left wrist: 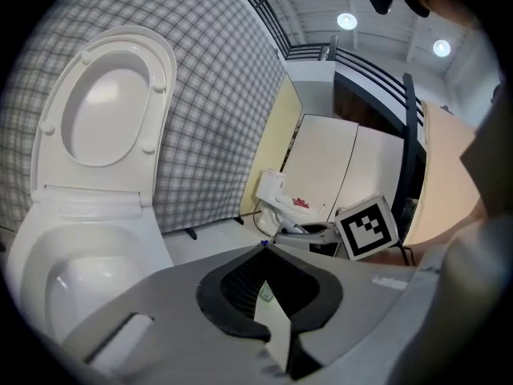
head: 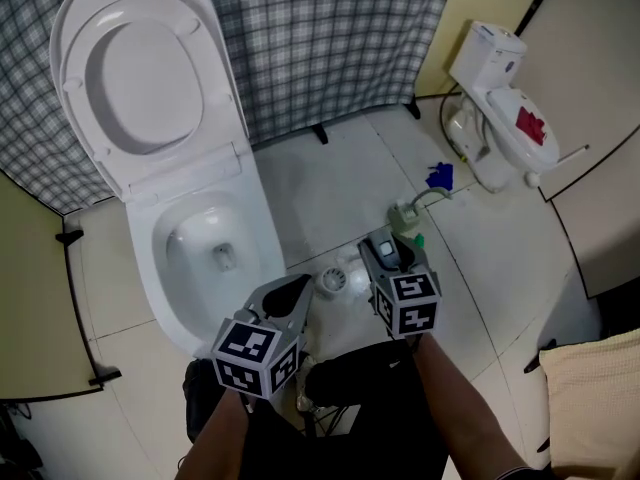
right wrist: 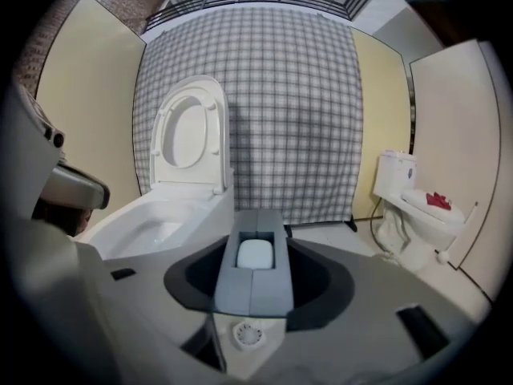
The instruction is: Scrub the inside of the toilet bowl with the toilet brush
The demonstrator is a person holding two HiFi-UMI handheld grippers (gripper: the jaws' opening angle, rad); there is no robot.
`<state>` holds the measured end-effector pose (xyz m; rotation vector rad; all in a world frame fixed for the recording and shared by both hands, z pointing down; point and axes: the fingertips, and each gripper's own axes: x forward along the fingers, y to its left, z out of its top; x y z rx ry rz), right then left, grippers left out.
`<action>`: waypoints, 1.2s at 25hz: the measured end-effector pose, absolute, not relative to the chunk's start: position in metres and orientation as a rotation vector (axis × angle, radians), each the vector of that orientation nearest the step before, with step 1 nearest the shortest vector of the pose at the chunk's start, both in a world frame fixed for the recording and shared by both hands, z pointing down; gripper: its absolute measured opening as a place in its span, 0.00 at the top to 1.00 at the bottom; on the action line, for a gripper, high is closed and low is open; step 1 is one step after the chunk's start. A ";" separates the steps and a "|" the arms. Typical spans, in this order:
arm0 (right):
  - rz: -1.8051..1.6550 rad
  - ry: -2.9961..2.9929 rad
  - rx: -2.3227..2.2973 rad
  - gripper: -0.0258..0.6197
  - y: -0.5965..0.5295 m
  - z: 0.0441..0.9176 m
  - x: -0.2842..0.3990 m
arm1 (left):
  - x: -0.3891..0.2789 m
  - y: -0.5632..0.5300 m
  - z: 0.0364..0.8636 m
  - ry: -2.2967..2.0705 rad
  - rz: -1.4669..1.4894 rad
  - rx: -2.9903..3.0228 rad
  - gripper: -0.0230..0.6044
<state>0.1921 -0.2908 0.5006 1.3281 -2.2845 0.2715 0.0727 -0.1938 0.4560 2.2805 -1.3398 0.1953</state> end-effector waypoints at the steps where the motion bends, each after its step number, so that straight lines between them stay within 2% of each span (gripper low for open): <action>1: 0.288 -2.277 1.329 0.64 -0.291 0.510 0.193 | 0.075 -0.196 0.460 -1.333 0.204 2.279 0.95; 13: 0.431 -2.169 1.320 0.64 -0.293 0.606 0.192 | 0.077 -0.208 0.500 -1.294 0.228 2.202 0.95; 30: 0.425 -2.117 1.221 0.64 -0.282 0.678 0.167 | 0.059 -0.203 0.514 -1.310 0.185 2.122 0.95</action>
